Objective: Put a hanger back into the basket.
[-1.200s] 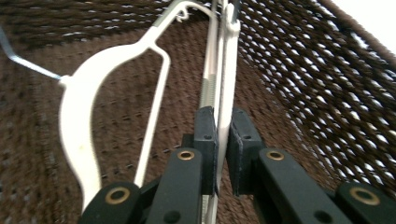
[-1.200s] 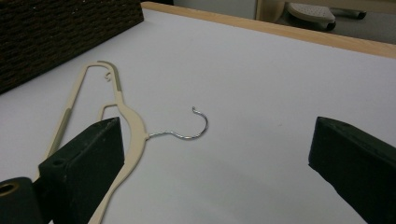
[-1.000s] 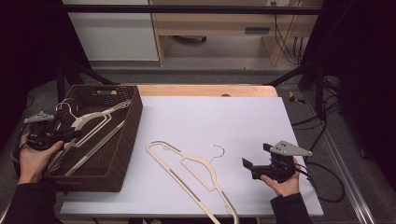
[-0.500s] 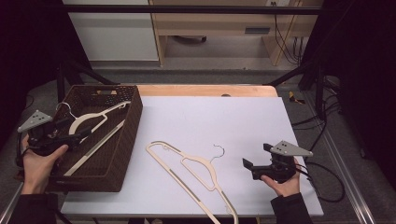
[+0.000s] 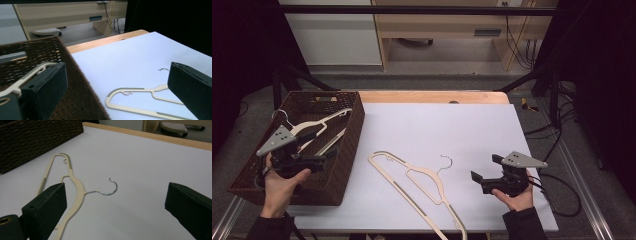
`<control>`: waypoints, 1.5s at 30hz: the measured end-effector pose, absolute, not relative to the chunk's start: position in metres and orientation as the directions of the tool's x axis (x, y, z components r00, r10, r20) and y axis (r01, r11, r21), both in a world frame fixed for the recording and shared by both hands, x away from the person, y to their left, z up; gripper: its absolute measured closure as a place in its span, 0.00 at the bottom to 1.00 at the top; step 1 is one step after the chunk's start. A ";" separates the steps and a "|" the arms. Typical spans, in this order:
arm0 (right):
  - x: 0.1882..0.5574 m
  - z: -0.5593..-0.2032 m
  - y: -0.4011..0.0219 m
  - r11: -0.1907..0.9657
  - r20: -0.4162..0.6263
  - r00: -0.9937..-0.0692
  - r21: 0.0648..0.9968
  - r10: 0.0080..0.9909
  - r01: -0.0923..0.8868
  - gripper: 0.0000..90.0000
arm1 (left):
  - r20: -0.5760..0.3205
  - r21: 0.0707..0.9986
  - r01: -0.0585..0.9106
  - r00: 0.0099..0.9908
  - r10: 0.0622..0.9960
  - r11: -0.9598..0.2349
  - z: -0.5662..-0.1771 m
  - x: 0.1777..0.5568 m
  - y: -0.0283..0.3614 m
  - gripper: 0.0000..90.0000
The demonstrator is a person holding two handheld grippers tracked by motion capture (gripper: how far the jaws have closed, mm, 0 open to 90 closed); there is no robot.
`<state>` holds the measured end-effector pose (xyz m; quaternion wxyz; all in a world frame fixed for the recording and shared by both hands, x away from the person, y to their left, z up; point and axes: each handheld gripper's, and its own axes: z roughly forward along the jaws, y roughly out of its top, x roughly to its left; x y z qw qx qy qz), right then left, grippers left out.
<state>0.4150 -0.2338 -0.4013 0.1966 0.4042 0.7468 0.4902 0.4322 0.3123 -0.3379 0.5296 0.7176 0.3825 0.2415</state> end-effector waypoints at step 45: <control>0.396 -0.449 -0.170 0.437 0.093 -0.708 0.728 0.700 0.529 0.30 | -0.047 0.862 0.356 0.764 0.644 -0.360 -0.411 0.426 0.205 0.04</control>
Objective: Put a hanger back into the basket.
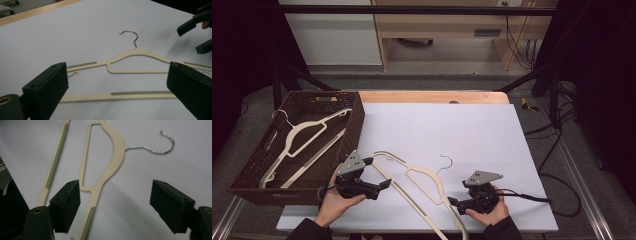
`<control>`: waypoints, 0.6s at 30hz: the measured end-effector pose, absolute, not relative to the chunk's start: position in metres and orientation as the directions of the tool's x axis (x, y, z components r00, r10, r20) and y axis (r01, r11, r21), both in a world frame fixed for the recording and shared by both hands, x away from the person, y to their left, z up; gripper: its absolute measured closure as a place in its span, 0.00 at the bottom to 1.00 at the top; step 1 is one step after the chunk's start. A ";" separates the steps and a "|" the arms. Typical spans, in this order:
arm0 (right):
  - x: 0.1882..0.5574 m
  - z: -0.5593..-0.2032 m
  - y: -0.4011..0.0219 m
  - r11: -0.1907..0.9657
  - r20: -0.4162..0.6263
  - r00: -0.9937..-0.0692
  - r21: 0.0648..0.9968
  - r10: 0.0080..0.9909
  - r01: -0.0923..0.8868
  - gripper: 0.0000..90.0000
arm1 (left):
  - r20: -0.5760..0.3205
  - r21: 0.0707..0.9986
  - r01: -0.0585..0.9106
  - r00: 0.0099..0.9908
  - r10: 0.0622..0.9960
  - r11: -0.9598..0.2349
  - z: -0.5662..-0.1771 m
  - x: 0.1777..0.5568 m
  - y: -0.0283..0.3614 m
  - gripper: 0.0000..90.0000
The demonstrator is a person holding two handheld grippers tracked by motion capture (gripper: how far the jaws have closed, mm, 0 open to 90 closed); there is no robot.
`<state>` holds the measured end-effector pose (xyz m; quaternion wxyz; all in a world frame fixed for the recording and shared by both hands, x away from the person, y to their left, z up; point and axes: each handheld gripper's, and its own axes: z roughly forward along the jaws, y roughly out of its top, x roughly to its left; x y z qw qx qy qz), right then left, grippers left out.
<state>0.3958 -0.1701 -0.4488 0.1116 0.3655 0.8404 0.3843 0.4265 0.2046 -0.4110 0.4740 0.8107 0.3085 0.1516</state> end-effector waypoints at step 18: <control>0.379 -0.470 -0.147 0.536 0.068 -0.717 0.616 0.693 0.577 0.66 | -0.061 0.840 0.390 0.758 0.649 -0.377 -0.424 0.430 0.203 0.04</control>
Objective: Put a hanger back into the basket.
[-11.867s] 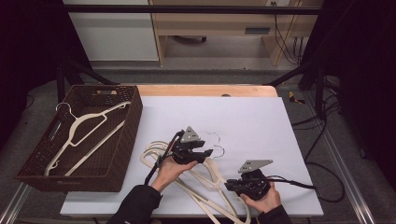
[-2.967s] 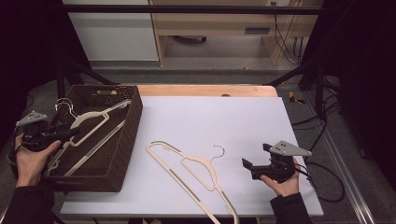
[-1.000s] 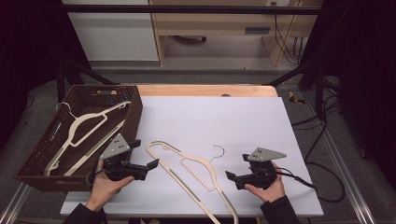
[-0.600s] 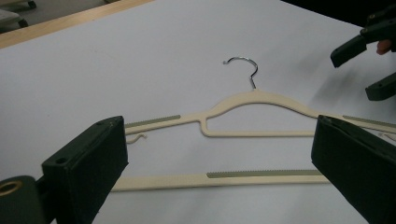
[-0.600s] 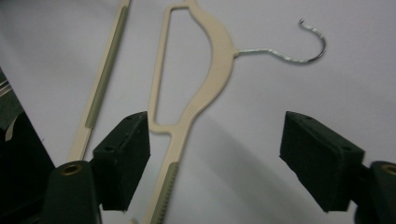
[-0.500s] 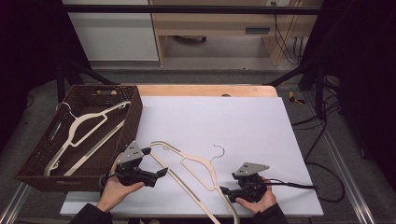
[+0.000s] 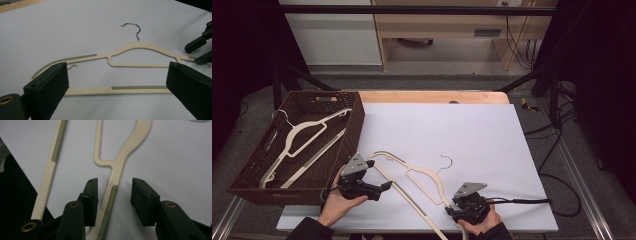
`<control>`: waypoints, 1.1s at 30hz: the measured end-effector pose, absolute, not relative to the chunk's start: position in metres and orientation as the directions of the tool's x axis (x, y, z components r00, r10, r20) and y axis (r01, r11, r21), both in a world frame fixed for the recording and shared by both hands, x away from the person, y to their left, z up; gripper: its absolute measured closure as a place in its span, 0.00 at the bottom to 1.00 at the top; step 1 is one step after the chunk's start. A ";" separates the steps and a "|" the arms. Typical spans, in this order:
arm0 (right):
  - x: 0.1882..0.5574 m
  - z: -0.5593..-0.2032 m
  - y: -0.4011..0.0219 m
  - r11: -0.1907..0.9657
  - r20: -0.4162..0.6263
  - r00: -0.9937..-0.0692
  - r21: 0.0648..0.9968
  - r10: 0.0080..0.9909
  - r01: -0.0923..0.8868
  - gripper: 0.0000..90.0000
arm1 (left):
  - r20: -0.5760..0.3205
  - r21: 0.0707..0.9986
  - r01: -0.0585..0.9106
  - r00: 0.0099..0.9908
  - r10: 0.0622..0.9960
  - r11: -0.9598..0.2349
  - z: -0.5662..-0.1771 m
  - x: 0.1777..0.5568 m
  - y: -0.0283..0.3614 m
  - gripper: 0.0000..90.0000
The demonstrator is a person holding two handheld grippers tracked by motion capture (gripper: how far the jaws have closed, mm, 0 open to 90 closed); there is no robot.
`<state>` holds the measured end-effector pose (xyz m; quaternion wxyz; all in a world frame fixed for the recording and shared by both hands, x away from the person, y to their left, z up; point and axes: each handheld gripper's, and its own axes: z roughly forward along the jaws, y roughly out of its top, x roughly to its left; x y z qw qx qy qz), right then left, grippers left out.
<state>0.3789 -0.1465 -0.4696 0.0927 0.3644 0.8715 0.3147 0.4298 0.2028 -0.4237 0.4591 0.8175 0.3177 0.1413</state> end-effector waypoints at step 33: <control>0.392 -0.457 -0.155 0.483 0.083 -0.660 0.614 0.746 0.624 0.88 | -0.085 0.842 0.393 0.775 0.626 -0.371 -0.407 0.452 0.150 0.07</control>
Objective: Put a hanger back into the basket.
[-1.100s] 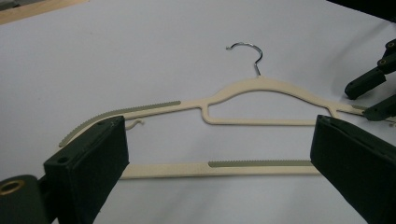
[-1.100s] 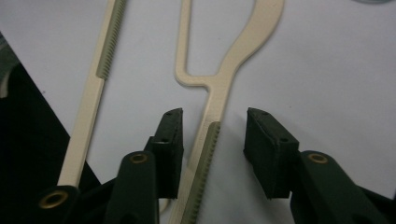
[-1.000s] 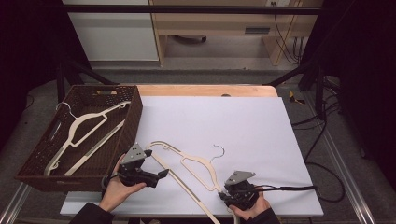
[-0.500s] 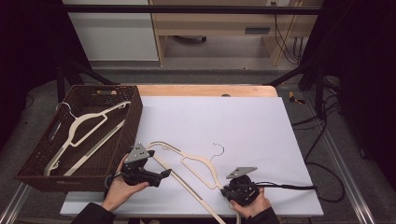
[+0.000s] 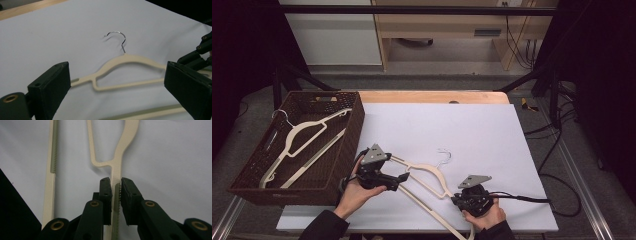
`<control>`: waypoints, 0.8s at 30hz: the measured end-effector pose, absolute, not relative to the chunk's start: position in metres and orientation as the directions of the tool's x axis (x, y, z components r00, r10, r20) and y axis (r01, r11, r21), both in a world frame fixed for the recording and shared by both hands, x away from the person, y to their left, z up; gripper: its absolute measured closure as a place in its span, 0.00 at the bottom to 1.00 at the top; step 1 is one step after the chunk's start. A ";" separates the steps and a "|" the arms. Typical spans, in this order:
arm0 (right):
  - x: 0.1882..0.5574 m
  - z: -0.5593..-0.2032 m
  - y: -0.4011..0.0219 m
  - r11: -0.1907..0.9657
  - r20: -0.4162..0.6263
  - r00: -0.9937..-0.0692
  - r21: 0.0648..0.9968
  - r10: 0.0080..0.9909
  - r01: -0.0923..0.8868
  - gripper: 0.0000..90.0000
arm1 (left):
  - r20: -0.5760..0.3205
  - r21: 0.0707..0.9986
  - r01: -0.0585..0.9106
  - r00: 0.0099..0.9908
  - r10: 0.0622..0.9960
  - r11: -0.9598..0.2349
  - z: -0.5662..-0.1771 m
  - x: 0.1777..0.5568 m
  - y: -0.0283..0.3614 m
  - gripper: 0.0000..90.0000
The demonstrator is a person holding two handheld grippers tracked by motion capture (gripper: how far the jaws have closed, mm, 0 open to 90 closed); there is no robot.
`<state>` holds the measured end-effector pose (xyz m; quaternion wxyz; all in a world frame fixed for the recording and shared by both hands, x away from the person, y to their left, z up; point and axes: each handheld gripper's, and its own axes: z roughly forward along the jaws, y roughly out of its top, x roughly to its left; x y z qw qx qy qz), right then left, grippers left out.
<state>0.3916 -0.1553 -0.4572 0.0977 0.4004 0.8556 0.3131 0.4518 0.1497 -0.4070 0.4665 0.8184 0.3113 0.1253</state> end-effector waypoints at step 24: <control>0.387 -0.454 -0.159 0.504 0.041 -0.685 0.644 0.728 0.575 0.89 | -0.159 0.794 0.452 0.800 0.578 -0.407 -0.431 0.500 0.068 0.25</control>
